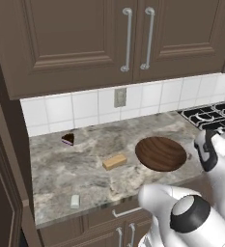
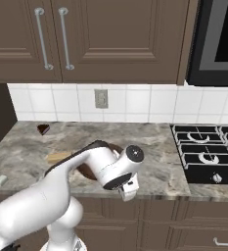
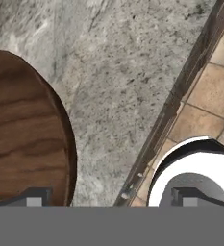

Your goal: Pick both bowls and place them on the counter. Then place the cream cheese stick in one bowl and place the marshmallow in the other bowl.

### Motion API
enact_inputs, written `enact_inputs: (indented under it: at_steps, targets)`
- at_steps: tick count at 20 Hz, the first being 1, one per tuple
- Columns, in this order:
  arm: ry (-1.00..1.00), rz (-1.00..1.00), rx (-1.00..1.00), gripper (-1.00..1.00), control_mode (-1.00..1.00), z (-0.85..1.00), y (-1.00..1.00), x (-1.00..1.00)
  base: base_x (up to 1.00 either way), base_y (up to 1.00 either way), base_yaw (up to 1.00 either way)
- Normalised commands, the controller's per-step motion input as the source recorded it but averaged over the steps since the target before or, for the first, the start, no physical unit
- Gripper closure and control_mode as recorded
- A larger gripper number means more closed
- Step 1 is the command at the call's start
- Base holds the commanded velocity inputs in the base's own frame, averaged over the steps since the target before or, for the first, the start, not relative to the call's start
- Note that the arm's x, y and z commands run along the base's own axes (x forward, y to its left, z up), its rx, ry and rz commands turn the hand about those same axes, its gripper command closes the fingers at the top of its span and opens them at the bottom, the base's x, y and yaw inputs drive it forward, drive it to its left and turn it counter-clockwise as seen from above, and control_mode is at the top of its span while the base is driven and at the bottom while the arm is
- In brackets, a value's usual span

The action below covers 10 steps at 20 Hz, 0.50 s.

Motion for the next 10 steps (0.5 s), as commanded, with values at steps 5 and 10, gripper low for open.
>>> enact_inputs:
  at_steps: [5,10]
  targets:
    - [-0.02,-0.03,-0.01,-1.0,-1.0,0.32,0.25,-0.89,0.0,0.0,0.0]
    - [-0.02,0.0,-0.03,-1.0,-1.0,0.34,0.44,-0.68,0.0,0.0,0.0]
